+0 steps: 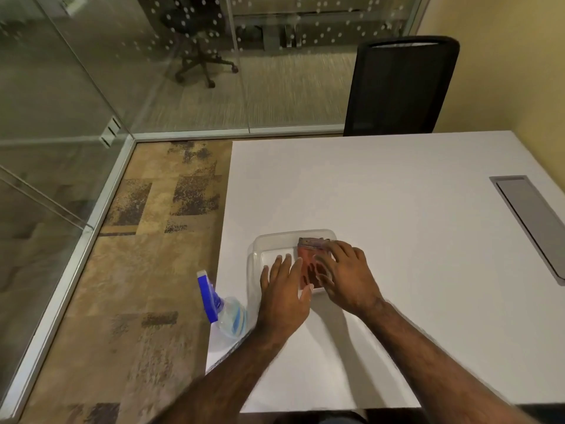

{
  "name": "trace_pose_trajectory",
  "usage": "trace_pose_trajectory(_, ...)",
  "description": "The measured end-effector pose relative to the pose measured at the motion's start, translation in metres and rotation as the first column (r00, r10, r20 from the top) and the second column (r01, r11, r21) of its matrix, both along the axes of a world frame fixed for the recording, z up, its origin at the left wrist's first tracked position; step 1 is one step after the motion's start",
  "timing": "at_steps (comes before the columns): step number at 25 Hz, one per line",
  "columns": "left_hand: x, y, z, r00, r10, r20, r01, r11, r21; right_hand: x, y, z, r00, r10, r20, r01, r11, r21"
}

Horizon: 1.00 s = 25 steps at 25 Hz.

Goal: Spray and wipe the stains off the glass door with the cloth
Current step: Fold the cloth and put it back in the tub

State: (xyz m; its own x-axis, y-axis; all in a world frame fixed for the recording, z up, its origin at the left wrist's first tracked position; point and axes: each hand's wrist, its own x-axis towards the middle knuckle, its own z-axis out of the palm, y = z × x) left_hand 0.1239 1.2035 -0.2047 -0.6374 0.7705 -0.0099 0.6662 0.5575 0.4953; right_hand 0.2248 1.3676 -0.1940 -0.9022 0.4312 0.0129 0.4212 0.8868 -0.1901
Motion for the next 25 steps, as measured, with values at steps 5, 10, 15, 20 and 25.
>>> trace_pose_trajectory(5,0.022,-0.049,0.022,0.987,-0.072,-0.146,0.091,0.987,0.130,0.013,-0.051,0.010,0.996,-0.007,-0.090,0.006,1.000,-0.007)
trace_pose_trajectory(10,0.026,-0.112,0.031,0.949,-0.121,-0.291,0.190,0.956,0.223,0.013,-0.104,0.010,0.989,0.020,-0.143,-0.034,0.995,-0.096)
trace_pose_trajectory(15,0.011,-0.175,0.022,0.897,-0.078,-0.434,0.238,0.914,0.327,-0.004,-0.151,0.016,0.990,0.049,-0.130,-0.072,0.981,-0.180)
trace_pose_trajectory(20,-0.012,-0.205,0.028,0.926,0.217,-0.308,-0.090,0.921,0.379,-0.033,-0.176,0.020,0.995,0.063,-0.077,-0.083,0.953,-0.291)
trace_pose_trajectory(25,-0.048,-0.196,0.040,0.939,0.341,0.042,-0.343,0.923,0.175,-0.056,-0.184,0.024,0.996,0.079,-0.036,-0.086,0.936,-0.343)
